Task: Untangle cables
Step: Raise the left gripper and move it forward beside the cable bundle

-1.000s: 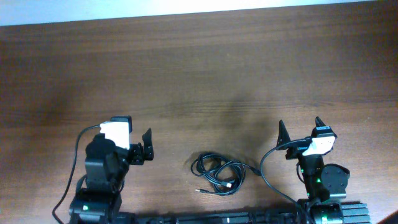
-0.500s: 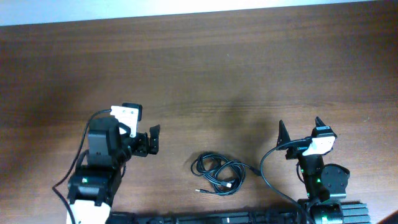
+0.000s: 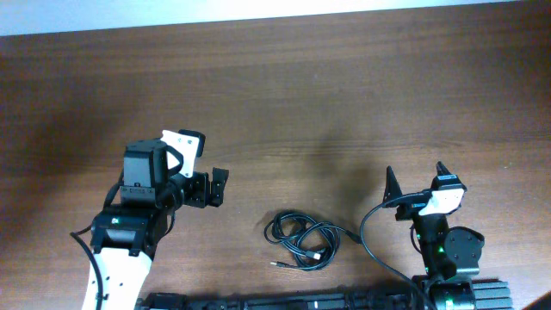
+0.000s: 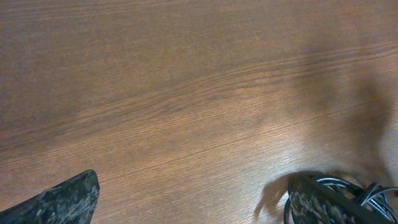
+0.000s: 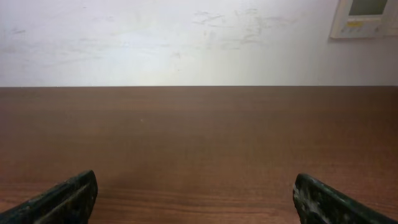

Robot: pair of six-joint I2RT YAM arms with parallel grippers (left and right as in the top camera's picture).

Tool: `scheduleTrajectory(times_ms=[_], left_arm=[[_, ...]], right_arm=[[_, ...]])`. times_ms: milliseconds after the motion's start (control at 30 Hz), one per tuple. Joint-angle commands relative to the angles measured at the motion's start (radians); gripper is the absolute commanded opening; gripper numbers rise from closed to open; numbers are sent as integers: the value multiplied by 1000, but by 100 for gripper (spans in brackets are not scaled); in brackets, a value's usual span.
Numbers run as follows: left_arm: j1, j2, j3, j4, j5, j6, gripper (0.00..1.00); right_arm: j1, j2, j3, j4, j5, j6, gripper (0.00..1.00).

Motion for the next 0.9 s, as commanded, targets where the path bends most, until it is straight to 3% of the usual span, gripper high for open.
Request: scheduleTrajectory(times_ms=[0,867], left_arm=[[3,5,25,3,18,17,99],[-1,5,25,26,97,9,99]], right_arm=[[5,-5,-5,-5,9,5,99],[5,-5,-5,-5,8,5,99]])
